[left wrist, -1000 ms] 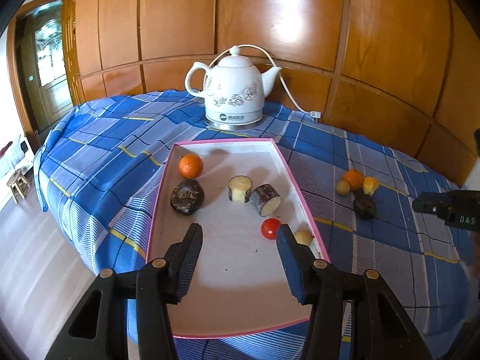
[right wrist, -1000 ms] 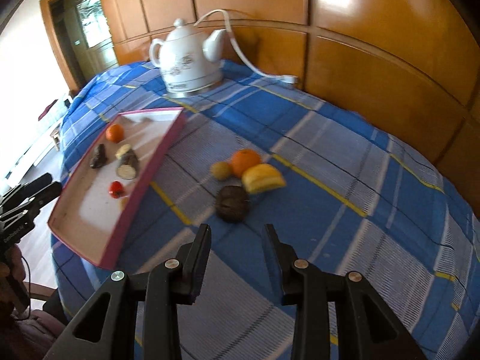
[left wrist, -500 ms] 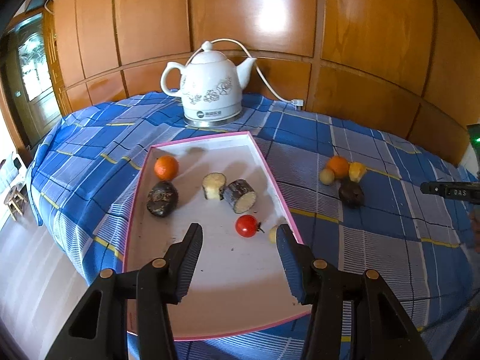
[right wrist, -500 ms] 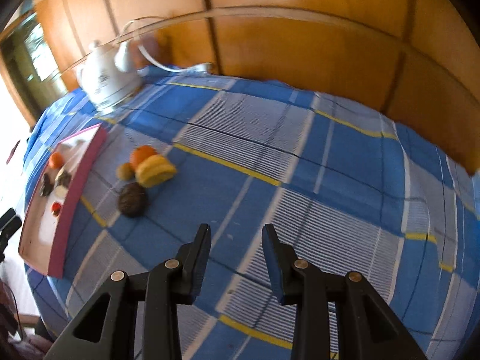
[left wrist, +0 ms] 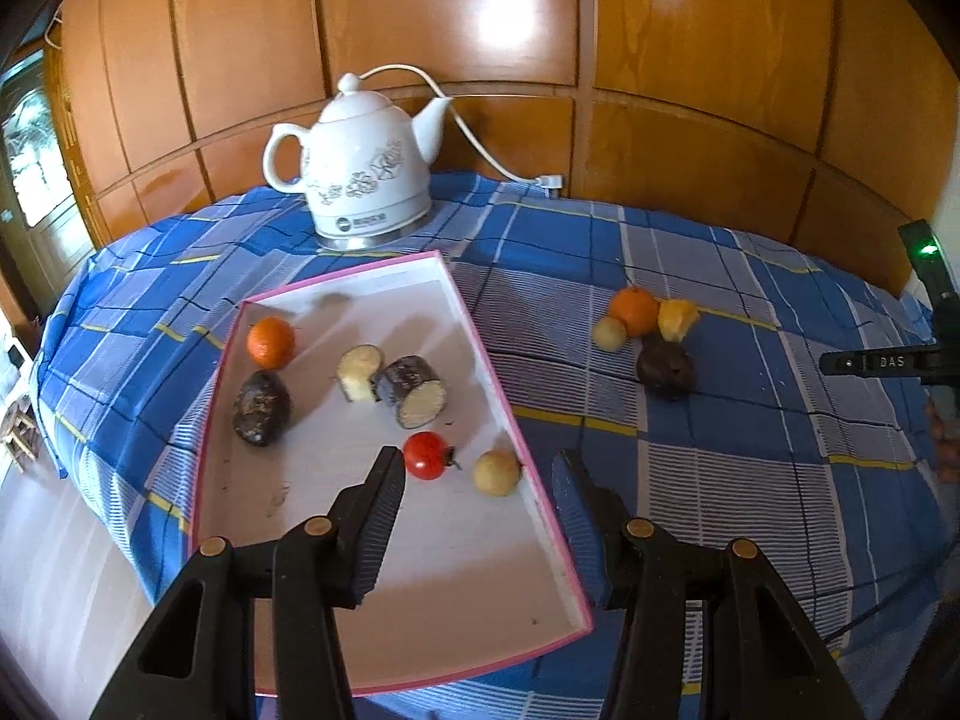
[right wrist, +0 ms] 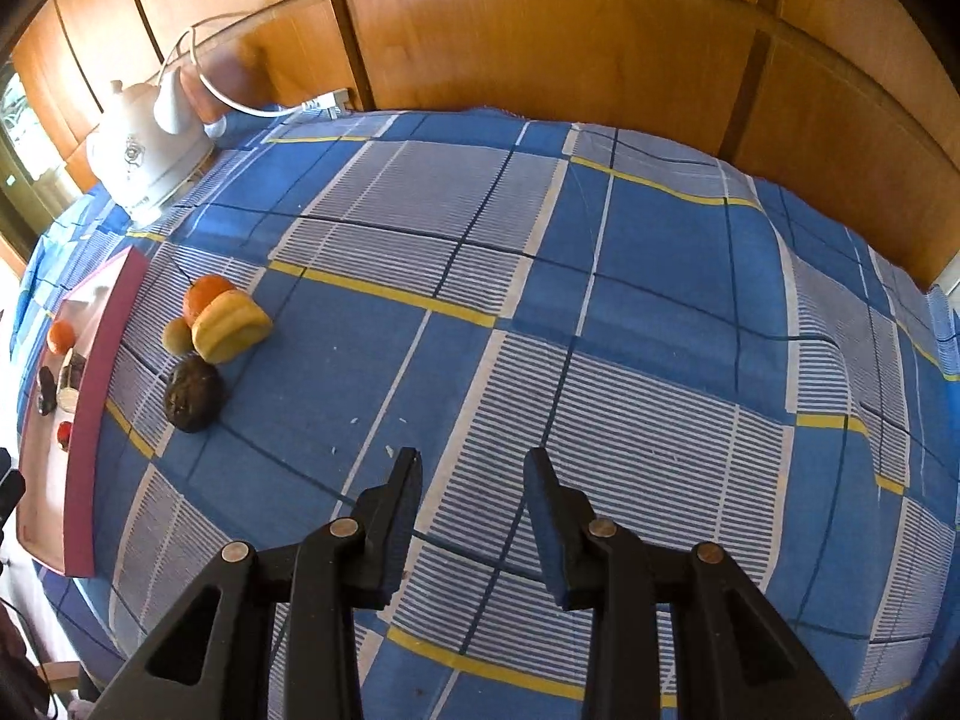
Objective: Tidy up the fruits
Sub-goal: 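Withdraw the right tool from the tray while the left tool moves toward the dark brown fruit, then close the left tool on the dark brown round fruit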
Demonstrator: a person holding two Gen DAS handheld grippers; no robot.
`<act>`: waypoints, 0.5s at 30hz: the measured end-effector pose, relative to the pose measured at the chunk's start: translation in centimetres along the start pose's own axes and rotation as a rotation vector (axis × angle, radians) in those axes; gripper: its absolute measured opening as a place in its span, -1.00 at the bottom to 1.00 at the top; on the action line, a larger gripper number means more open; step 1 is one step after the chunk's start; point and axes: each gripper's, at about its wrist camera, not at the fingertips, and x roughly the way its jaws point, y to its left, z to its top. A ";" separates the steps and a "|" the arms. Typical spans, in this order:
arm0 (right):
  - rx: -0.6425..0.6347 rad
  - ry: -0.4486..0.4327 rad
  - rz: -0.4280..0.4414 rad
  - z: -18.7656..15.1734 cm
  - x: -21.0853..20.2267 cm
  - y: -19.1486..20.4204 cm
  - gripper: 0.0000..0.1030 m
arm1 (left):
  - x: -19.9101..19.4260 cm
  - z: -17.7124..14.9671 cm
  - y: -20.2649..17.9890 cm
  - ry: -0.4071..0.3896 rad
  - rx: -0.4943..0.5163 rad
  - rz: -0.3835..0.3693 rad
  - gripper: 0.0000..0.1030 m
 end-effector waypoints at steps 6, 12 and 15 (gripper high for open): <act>0.028 0.010 -0.015 0.0 0.1 -0.5 -0.31 | 0.8 1.1 -2.0 0.008 0.036 -0.053 0.01; 0.033 0.000 0.003 0.2 -0.3 -0.3 -0.31 | 2.7 2.5 -4.3 0.049 0.062 -0.141 0.01; 0.026 -0.008 0.014 0.3 -0.5 0.0 -0.31 | 4.6 3.2 -5.8 0.100 0.054 -0.203 0.01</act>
